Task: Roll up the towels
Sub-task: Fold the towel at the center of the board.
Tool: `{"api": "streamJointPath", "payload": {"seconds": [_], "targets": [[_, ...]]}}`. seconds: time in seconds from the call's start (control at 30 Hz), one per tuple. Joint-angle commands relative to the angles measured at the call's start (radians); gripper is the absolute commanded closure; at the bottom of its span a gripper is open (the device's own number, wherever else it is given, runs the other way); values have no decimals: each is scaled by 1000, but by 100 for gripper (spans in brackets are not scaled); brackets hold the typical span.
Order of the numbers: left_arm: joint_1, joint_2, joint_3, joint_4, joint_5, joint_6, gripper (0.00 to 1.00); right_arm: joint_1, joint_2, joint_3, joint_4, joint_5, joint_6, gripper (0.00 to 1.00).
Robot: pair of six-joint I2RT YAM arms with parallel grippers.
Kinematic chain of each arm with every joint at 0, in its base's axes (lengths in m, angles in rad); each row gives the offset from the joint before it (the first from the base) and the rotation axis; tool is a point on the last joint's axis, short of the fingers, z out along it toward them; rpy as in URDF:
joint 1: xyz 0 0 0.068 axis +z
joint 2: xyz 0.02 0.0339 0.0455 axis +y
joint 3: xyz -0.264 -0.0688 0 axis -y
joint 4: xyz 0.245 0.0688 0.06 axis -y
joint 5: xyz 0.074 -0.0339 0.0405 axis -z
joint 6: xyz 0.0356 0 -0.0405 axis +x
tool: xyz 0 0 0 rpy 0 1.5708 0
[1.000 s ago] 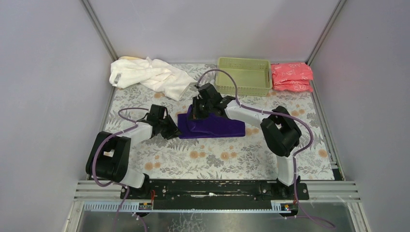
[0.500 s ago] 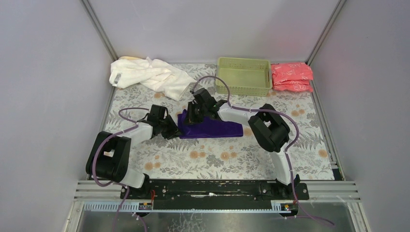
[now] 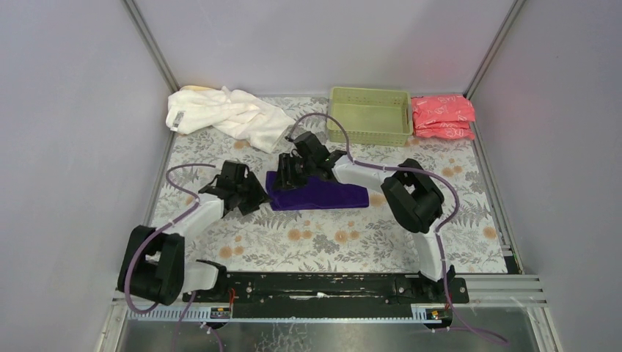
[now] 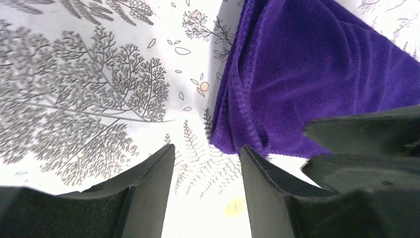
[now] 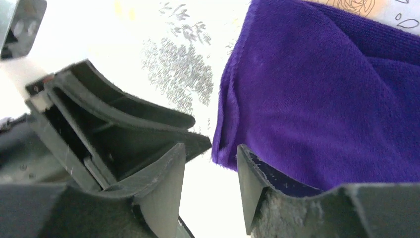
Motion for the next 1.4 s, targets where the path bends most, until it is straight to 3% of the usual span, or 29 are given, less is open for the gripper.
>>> {"api": "streamJointPath", "payload": {"seconds": [0.0, 0.2, 0.47, 0.63, 0.87, 1.0, 1.2, 1.37], "targets": [[-6, -106, 56, -135, -118, 37, 47, -34, -204, -58, -24, 43, -122, 49], [-76, -142, 179, -173, -104, 36, 43, -199, -400, -352, 69, 18, -151, 47], [-190, 75, 312, -59, -15, 29, 46, -345, -511, -596, 138, -55, -164, 46], [-179, 165, 253, -26, -33, 31, 53, -426, -517, -717, 191, -66, -158, 46], [-67, 148, 27, 51, 11, -11, 60, -519, -526, -866, 281, -74, -150, 46], [-24, 41, -24, 15, -6, -26, 57, -559, -579, -898, 291, -68, -148, 46], [-26, -96, 112, -44, 4, -27, 47, -559, -641, -834, 380, -137, -114, 43], [-26, 13, 185, 111, 24, -47, 45, -558, -564, -777, 559, -116, -32, 42]]}}
